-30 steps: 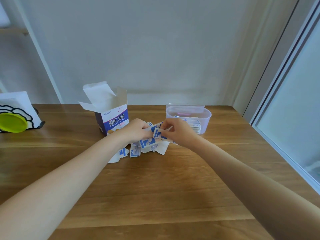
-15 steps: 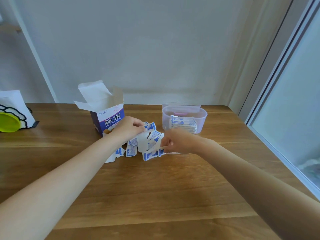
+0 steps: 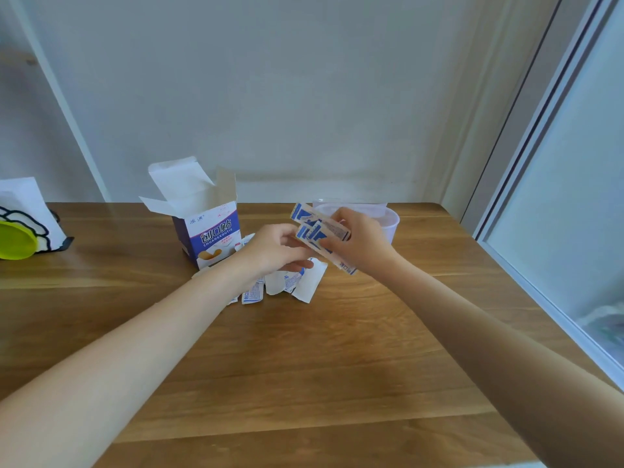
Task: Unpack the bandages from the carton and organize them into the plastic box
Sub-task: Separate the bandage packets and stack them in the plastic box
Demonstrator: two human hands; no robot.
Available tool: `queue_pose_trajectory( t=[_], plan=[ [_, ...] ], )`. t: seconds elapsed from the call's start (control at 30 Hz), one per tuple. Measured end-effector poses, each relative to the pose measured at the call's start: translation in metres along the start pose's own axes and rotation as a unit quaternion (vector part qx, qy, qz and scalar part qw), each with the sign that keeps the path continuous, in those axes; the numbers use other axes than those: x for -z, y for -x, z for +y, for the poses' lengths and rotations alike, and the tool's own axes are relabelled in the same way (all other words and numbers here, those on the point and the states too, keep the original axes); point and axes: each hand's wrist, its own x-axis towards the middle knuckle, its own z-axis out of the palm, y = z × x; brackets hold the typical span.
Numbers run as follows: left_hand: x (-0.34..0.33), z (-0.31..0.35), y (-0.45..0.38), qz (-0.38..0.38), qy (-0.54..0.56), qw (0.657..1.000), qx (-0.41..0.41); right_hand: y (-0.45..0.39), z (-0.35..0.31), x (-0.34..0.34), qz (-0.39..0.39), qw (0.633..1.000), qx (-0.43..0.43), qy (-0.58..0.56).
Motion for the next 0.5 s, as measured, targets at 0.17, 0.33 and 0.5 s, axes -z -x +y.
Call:
queue_pose_trajectory(
  t=[0.17, 0.33, 0.5],
  plan=[
    [-0.003, -0.012, -0.004, 0.002, -0.171, 0.985, 0.030, 0.010, 0.023, 0.002, -0.067, 0.969, 0.127, 0.200],
    [-0.018, -0.023, 0.002, -0.041, -0.368, 0.929, -0.015, 0.018, 0.043, -0.004, -0.121, 0.961, 0.114, 0.220],
    [-0.024, -0.020, -0.001, 0.000, -0.343, 0.938, -0.051, 0.021, 0.053, 0.014, -0.159, 0.966, 0.062, 0.195]
  ],
)
